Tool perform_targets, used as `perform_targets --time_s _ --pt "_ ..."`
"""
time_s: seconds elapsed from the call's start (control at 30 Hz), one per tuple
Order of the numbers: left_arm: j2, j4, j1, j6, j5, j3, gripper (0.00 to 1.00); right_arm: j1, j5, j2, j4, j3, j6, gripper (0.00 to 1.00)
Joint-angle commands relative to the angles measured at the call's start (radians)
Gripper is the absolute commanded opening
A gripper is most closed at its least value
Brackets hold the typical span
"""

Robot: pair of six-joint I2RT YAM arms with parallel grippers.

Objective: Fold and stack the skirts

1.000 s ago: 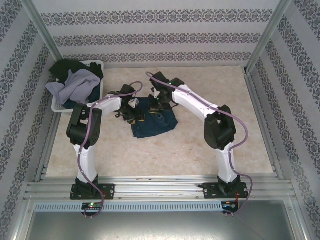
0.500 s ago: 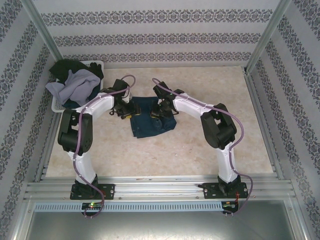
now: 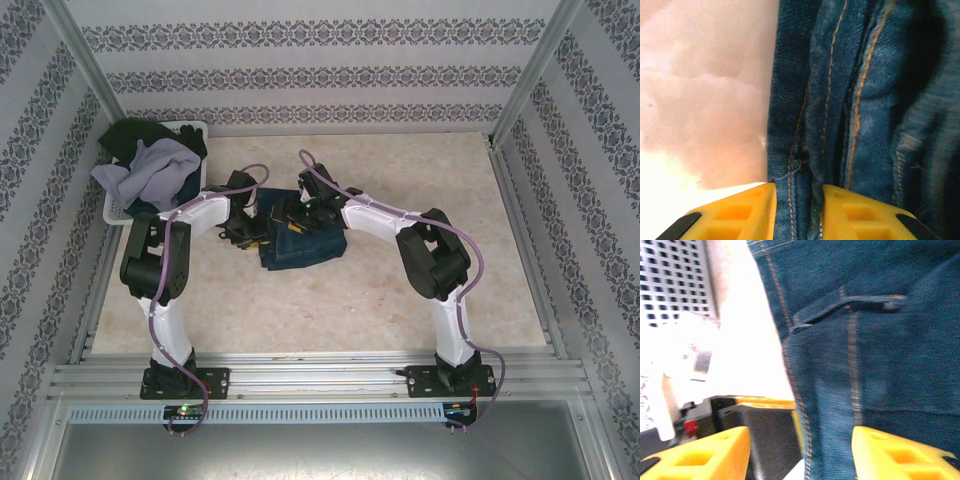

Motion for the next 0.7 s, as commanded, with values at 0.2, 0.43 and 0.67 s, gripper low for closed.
perform_targets --time_s 0.2,0.43,0.67 --pt "-0.19 -0.148 0.079 -0.002 -0.205 -0.033 0.47 -0.131 0.036 -0.105 0.023 0.036 -0.264 0.92" --pt "-0.242 0.063 -0.042 -0.055 0.084 -0.059 0.65 -0.224 -0.09 0.04 -0.035 0.195 -0.394 0.98" --pt "-0.086 0.133 -0.13 -0.103 0.101 0.022 0.59 -0.221 -0.265 0.246 -0.163 0.462 -0.491 0.98"
